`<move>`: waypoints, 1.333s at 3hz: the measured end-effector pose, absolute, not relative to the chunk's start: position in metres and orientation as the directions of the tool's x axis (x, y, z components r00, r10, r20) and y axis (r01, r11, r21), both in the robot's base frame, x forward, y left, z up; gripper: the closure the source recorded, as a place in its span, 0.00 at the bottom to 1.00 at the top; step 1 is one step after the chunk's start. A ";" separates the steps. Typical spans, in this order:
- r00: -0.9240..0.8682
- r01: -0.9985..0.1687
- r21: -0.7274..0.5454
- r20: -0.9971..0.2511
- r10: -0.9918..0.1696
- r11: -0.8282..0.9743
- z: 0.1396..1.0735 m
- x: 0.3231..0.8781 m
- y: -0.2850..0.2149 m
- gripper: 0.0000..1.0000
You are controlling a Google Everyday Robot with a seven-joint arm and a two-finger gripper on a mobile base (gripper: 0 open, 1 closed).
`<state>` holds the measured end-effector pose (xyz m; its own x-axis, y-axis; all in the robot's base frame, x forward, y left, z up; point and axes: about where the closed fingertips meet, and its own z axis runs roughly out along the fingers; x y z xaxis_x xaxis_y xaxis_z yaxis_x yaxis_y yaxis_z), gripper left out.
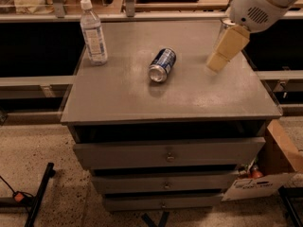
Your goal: Place pepsi can upright
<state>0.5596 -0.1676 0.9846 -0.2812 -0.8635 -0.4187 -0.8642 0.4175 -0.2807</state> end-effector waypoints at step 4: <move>-0.454 -0.782 -0.193 -0.474 -0.754 0.592 0.974 0.600 -0.135 0.00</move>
Offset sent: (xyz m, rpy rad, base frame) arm 0.0325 0.0186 -0.0030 0.0170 -0.0019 -0.1018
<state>0.6004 -0.1346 0.9739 -0.4539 -0.7544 -0.4741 -0.7825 0.5920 -0.1928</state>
